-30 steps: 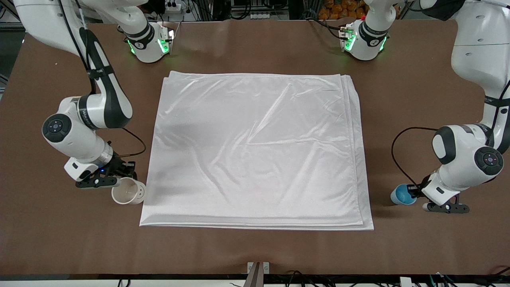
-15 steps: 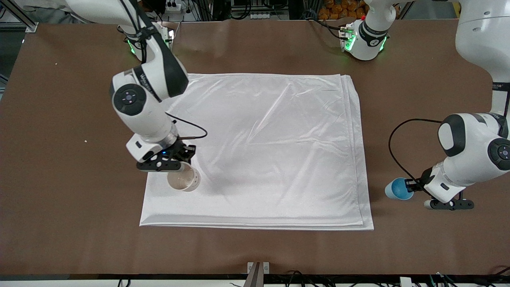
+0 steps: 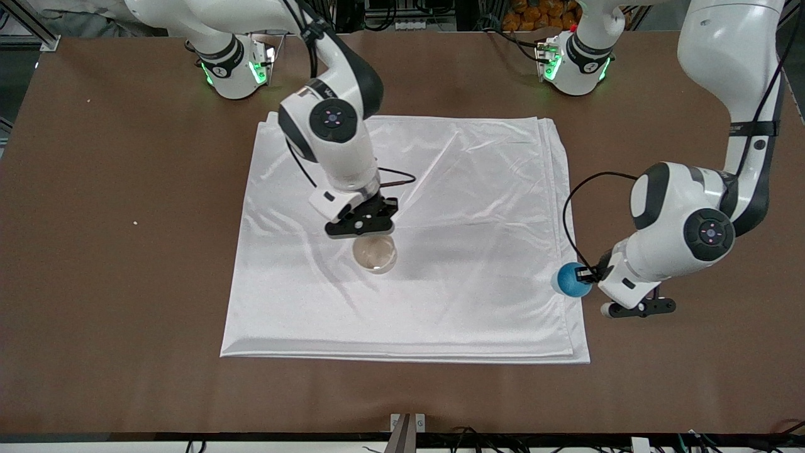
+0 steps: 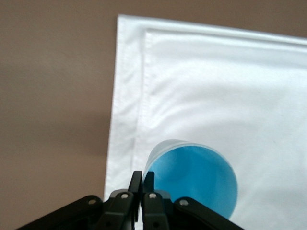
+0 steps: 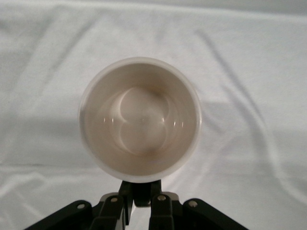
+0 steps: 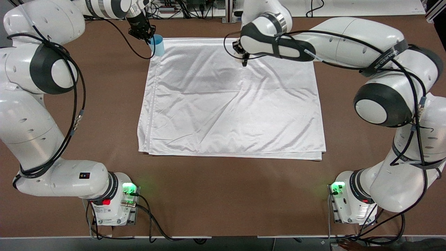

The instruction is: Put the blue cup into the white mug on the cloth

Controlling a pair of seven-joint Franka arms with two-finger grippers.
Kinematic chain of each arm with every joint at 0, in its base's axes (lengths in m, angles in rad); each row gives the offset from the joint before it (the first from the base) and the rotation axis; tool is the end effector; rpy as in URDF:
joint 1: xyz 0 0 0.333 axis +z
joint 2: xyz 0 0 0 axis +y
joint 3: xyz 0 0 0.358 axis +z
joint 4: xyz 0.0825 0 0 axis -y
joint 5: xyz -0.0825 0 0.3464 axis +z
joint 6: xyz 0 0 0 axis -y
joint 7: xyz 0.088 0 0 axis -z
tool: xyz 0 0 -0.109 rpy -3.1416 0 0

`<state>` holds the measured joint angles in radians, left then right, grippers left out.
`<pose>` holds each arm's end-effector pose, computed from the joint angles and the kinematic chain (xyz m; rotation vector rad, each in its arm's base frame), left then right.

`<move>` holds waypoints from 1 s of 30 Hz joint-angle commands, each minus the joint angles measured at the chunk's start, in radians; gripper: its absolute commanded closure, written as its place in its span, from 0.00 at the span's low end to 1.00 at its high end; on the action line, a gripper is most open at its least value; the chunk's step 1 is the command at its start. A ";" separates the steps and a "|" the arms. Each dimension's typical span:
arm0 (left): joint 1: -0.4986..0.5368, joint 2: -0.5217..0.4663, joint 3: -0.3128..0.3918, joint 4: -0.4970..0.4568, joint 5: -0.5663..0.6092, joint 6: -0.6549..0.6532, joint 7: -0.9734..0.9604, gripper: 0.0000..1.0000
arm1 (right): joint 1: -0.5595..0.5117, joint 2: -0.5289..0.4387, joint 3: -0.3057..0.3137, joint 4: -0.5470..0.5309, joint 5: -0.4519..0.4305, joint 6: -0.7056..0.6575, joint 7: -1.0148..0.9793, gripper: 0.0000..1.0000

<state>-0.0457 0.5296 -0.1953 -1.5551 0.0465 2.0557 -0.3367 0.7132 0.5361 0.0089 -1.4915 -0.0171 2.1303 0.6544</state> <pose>0.6649 -0.1361 0.3955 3.0876 0.1527 -0.0532 0.5265 0.4610 0.4205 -3.0795 -0.1148 -0.1326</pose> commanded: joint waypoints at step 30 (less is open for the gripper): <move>-0.112 -0.010 0.011 0.078 -0.004 -0.172 -0.154 1.00 | 0.117 0.240 -0.012 0.111 -0.161 0.203 0.116 0.13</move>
<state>-0.1524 0.5252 -0.1883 -1.4874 0.0465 1.9061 -0.4766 0.8366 0.7555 -0.0022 -1.4209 -0.1510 2.3356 0.7373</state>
